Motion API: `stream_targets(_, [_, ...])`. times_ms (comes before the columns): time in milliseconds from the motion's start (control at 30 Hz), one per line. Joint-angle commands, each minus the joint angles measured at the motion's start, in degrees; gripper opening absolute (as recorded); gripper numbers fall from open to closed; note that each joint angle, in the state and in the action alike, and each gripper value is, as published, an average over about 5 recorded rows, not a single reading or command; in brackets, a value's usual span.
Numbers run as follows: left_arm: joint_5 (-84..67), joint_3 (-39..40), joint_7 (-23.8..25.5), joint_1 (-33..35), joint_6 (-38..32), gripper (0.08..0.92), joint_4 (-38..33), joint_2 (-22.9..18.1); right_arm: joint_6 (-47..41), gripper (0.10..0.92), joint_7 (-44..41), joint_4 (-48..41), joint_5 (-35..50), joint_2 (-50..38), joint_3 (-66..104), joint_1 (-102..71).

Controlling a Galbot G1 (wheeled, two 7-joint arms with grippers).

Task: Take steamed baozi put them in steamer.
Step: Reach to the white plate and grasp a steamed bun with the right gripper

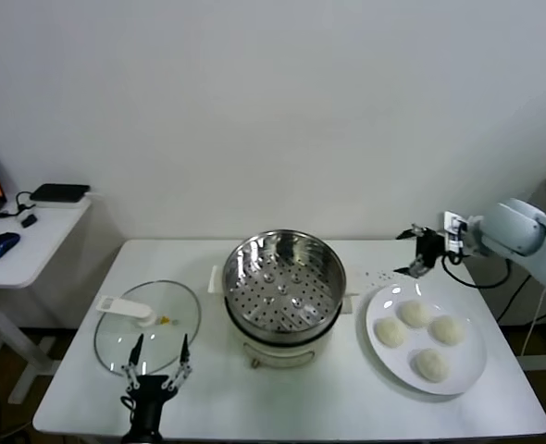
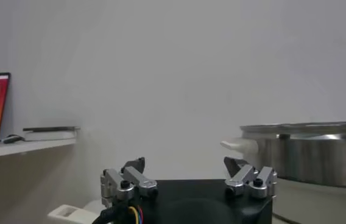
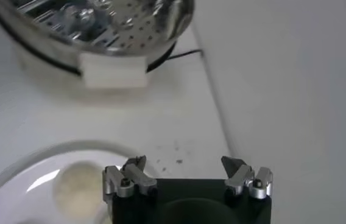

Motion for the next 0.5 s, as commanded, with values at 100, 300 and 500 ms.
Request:
stream_targets(100, [0.2, -0.1, 0.0, -0.4, -0.4, 0.823, 1.3, 0.8, 3.3, 0.823, -7.8, -7.8, 2.4, 8.0, -25.5, 16.1])
stream_targets(300, [0.2, -0.5, 0.1, -0.6, -0.4, 0.823, 1.9, 0.7, 2.9, 0.823, -7.7, -9.9, 1.8, 10.8, -20.8, 8.1])
stream_targets(500, [0.4, -0.6, 0.1, -0.7, -0.3, 0.823, 2.2, 0.6, 5.1, 0.823, -9.2, -13.1, -1.3, 12.6, -18.9, 1.7])
